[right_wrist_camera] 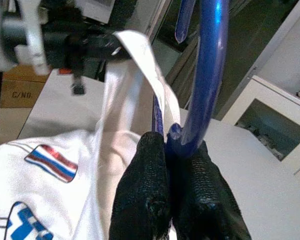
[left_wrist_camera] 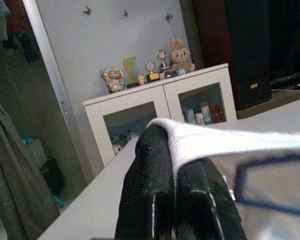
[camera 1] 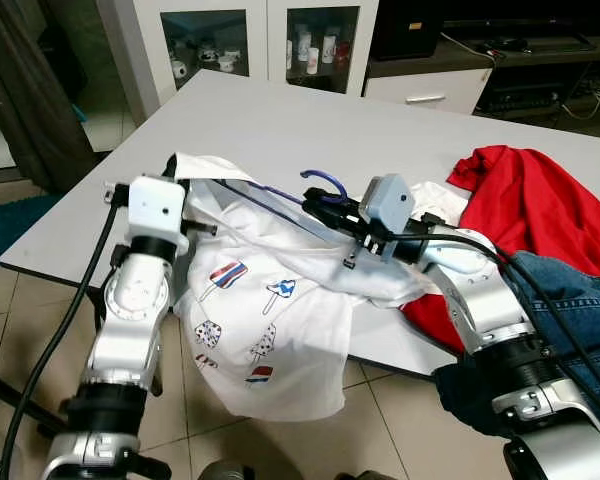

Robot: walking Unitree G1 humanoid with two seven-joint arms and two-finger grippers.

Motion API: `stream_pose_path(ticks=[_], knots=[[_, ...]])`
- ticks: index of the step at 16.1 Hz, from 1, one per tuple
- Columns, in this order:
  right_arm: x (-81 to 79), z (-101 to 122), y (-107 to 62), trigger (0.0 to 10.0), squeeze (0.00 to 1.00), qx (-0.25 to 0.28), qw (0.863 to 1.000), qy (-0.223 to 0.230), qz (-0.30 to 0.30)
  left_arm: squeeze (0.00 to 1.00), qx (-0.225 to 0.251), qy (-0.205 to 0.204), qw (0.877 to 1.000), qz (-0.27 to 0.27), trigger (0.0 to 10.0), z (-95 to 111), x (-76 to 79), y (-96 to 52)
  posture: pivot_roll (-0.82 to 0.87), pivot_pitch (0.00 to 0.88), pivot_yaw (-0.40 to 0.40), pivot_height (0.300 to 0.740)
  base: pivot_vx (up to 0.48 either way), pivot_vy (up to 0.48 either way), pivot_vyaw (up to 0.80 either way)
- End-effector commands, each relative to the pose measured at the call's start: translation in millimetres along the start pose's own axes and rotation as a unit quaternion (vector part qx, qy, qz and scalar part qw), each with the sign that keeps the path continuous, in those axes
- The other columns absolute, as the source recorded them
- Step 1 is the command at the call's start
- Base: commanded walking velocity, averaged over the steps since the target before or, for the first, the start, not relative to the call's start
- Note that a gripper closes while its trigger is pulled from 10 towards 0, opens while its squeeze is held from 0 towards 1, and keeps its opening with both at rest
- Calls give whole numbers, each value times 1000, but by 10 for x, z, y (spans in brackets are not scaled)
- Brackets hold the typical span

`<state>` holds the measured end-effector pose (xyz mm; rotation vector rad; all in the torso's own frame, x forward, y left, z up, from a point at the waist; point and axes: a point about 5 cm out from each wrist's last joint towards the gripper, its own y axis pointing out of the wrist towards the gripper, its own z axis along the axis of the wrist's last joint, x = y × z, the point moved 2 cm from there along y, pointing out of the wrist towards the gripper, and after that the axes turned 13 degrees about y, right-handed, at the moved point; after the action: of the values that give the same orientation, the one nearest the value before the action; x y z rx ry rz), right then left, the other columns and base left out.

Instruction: Hang hanger

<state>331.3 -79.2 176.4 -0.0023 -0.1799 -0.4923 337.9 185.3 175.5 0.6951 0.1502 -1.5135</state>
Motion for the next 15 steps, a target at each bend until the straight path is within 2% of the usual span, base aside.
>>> stream_pose_path(ticks=[1, 5, 8, 13, 15], knots=[[-20, 8, -41, 0, 0, -4, 1000, -7, 9, 0, 8, 4, 1000, -1, 0, 26, -34, 38, 52, 0, -22, 740, 0, 0, 0], [-38, 118, -227, 0, 0, 17, 999, -7, 38, 0, 7, 14, 1000, 2, 0, 1, -115, 44, 56, 0, -14, 740, 0, 0, 0], [19, 274, -393, 0, 0, 43, 998, 5, 52, 0, -5, 4, 1000, -6, 0, -55, -15, -50, 54, 0, -7, 740, 0, 0, 0], [36, 396, -429, 0, 0, 65, 995, 15, 73, 0, -5, -5, 1000, -16, 0, -37, 85, -68, 58, 0, -8, 740, 0, 0, 0], [26, 348, -479, 0, 0, 54, 994, 28, 87, 0, -6, -5, 1000, -17, 0, -40, 89, -82, 64, 0, -8, 740, 0, 0, 0]])
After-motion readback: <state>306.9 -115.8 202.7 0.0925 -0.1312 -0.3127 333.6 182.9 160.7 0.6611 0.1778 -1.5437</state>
